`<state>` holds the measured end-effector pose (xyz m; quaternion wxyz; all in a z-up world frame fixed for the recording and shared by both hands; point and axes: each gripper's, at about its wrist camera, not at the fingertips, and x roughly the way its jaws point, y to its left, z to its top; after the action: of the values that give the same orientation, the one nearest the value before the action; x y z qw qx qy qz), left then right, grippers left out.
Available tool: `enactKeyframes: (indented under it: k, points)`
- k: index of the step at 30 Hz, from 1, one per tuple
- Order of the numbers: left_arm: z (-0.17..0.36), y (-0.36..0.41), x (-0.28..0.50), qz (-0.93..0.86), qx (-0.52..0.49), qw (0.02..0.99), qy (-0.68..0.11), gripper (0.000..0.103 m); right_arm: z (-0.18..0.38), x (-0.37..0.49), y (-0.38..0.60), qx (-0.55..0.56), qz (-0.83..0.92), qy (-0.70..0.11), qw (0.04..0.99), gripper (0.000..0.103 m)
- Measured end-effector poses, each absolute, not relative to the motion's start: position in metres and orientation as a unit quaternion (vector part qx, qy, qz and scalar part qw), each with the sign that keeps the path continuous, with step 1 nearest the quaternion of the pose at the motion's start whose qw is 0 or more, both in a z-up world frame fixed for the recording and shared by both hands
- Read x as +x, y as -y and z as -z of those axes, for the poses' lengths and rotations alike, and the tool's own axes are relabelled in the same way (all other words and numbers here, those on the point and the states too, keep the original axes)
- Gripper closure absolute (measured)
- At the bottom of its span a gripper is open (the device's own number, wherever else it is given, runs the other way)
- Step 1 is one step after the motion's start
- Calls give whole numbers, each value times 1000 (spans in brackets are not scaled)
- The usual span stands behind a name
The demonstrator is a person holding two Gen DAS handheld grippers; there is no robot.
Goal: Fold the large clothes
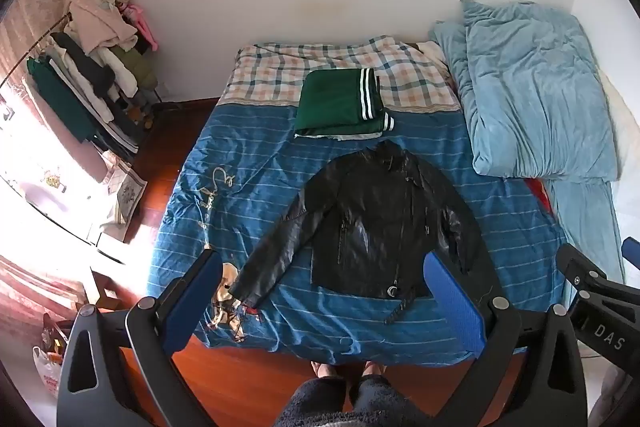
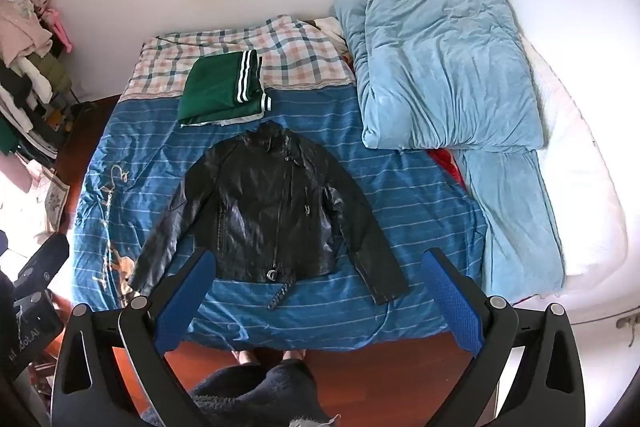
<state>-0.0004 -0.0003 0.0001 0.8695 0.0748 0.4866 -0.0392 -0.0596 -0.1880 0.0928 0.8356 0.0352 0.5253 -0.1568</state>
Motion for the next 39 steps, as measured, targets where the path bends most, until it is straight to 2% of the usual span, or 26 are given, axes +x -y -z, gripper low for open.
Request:
enactKeyframes:
  k: [39]
  points:
    - [-19, 22, -3, 58, 57, 867, -492, 0, -119, -70, 196, 22, 164, -515, 841, 0]
